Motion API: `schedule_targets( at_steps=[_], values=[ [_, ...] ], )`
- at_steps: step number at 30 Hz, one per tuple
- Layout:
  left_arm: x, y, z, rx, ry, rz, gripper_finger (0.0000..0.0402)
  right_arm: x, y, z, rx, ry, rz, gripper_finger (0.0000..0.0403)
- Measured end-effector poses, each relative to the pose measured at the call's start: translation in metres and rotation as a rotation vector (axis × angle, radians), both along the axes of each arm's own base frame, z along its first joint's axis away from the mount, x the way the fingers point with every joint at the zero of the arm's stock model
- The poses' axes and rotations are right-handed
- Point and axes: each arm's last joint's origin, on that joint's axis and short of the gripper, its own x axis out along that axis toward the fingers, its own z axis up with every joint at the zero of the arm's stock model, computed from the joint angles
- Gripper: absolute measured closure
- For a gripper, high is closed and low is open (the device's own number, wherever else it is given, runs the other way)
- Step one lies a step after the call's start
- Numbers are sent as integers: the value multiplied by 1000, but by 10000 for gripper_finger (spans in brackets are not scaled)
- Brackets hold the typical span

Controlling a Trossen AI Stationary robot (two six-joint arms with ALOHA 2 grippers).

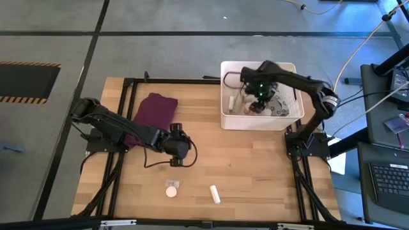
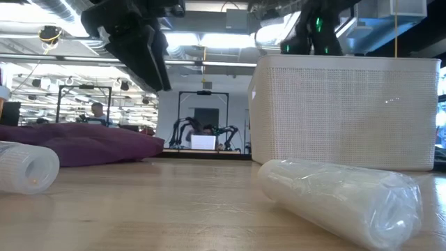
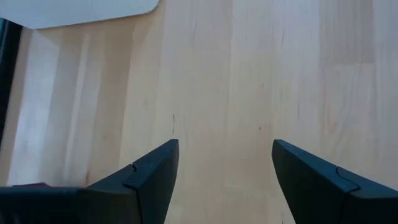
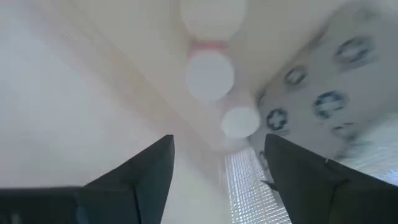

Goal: Pick & place medical supplies in basket/bin
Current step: Put the white rolled gauze into the white bin

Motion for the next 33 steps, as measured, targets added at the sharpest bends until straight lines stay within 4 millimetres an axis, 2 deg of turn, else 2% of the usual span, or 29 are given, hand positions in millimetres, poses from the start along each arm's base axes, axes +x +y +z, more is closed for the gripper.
schedule_targets(
  at_steps=[4, 8, 13, 19, 22, 25, 28, 33],
  values=[
    [-3, -1, 6, -27, -20, -8, 151, -7, 3, 50, -174, -138, -87, 151],
    [-5, -6, 9, -77, -32, -44, 151, -20, 22, 101, -333, -346, -108, 151],
    [-6, -14, 10, -118, -31, -87, 151, -27, 64, 148, -451, -694, 22, 151],
    [-8, -21, 10, -129, -33, -106, 151, -25, 121, 178, -315, -1053, 182, 151],
    [-7, -21, 10, -134, -46, -108, 151, -16, 149, 179, -232, -1102, 284, 151],
    [-4, -22, 12, -133, -71, -127, 151, -2, 176, 166, -176, -1073, 392, 151],
    [-3, -23, 13, -132, -84, -143, 151, 19, 202, 141, -183, -1012, 464, 151],
    [-3, -24, 13, -128, -84, -150, 151, 49, 238, 77, -160, -855, 533, 157]
  ],
)
